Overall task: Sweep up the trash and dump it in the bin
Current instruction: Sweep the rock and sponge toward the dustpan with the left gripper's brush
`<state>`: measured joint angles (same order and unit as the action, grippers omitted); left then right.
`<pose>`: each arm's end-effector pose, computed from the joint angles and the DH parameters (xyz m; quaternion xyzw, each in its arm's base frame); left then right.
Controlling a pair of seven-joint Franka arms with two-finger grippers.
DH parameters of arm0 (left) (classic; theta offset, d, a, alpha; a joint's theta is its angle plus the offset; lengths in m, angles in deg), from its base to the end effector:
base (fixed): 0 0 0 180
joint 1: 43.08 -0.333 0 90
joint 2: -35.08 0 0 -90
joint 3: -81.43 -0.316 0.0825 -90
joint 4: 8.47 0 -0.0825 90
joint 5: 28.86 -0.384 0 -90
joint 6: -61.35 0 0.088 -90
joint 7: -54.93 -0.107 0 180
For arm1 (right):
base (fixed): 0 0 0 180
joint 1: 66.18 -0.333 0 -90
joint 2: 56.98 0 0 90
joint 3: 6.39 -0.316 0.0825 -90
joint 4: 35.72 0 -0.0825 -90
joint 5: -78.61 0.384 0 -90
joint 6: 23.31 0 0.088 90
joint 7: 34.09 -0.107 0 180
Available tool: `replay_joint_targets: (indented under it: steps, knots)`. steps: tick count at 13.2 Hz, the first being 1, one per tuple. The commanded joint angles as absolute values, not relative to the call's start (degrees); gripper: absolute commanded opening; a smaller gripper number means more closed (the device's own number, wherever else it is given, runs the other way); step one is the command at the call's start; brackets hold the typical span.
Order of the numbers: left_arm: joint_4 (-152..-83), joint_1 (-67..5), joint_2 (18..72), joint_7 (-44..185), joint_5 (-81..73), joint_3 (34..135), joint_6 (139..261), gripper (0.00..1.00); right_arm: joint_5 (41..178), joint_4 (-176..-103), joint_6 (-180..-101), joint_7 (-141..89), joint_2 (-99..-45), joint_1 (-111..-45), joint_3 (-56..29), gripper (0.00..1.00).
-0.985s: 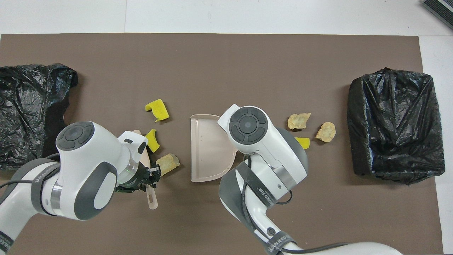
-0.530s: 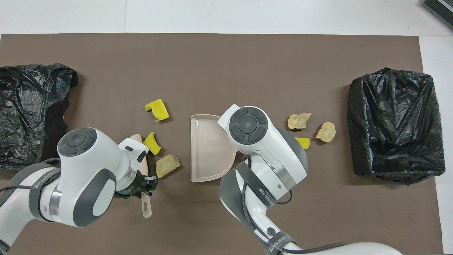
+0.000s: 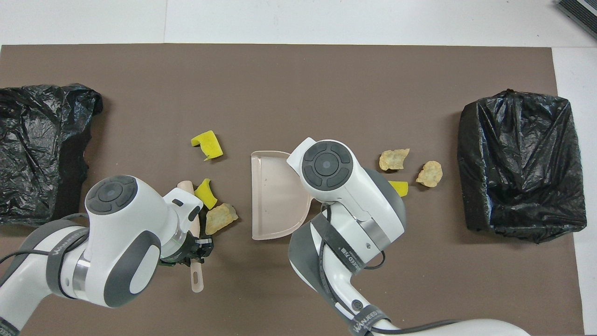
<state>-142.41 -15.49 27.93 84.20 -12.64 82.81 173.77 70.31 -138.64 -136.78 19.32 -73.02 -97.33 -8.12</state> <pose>0.3933 -0.2387 0.3694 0.9822 0.0725 -0.1671 0.0457 0.5264 0.3281 0.3858 0.7055 0.7045 -0.0577 0.0513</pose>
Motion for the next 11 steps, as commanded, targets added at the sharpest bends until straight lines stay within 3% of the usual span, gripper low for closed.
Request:
replay_joint_targets:
  steps: [1,5,11]
  knots:
    - [-142.4,-11.4,28.7,84.3,-8.4,82.3,178.9,0.0,70.0,-140.5,-138.4,20.3,-71.7,-97.0,-8.4,0.0]
    - [-139.4,-7.5,30.2,84.5,-6.7,82.6,180.8,0.0,70.0,-140.5,-138.4,20.3,-71.7,-97.0,-8.4,0.0]
    - [-137.1,-8.3,30.3,84.9,-5.6,82.3,177.4,0.0,70.2,-140.6,-138.4,20.3,-71.6,-97.0,-8.4,0.0]
